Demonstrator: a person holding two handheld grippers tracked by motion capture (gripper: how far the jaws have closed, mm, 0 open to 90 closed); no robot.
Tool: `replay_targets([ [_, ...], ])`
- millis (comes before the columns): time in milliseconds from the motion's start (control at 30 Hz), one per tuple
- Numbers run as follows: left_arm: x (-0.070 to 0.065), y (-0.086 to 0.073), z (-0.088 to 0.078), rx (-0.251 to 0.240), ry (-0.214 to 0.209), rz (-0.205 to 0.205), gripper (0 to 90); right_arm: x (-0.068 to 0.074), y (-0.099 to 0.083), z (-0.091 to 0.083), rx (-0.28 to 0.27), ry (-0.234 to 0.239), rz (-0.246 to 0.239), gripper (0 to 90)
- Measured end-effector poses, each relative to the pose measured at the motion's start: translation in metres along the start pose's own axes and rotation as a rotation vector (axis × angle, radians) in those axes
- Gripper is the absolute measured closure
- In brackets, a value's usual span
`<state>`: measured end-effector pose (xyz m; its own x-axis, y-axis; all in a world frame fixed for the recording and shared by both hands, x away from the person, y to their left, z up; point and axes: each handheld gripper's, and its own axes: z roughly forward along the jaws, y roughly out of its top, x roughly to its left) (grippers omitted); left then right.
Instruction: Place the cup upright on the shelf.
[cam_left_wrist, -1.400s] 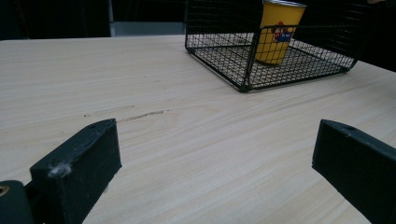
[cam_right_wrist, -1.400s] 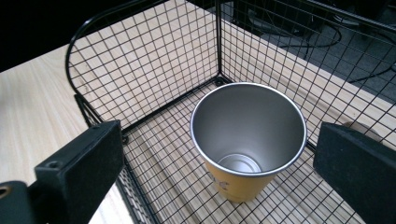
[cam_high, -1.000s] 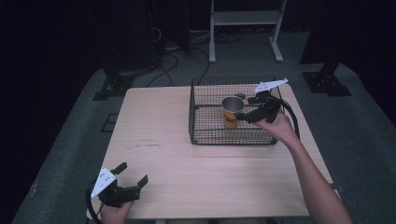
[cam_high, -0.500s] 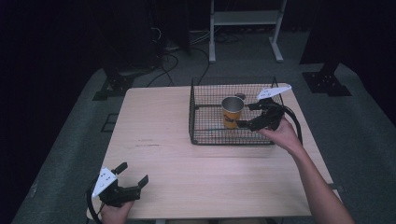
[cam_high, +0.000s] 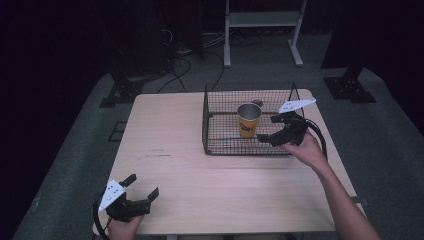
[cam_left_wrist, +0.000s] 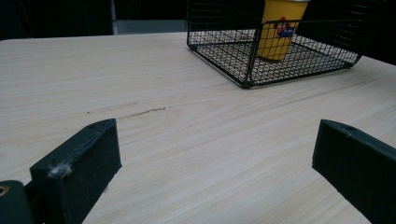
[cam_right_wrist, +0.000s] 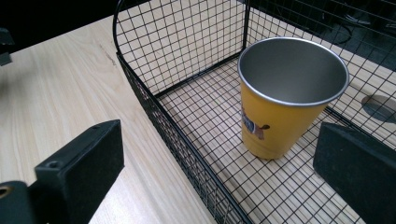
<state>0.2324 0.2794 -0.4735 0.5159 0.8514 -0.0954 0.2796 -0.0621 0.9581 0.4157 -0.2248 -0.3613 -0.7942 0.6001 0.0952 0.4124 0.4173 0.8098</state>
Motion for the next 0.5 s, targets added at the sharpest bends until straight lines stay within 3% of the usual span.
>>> replay_targets([
  [233, 0.001, 0.0, 0.0, 0.001, -0.001, -0.006, 0.4, 0.005, -0.009, -0.006, -0.007, 0.027, 0.004, 1.4],
  [500, 0.003, -0.001, 0.0, 0.004, 0.006, -0.011, 0.4, 0.018, -0.021, -0.012, 0.006, 0.034, -0.027, 1.4],
])
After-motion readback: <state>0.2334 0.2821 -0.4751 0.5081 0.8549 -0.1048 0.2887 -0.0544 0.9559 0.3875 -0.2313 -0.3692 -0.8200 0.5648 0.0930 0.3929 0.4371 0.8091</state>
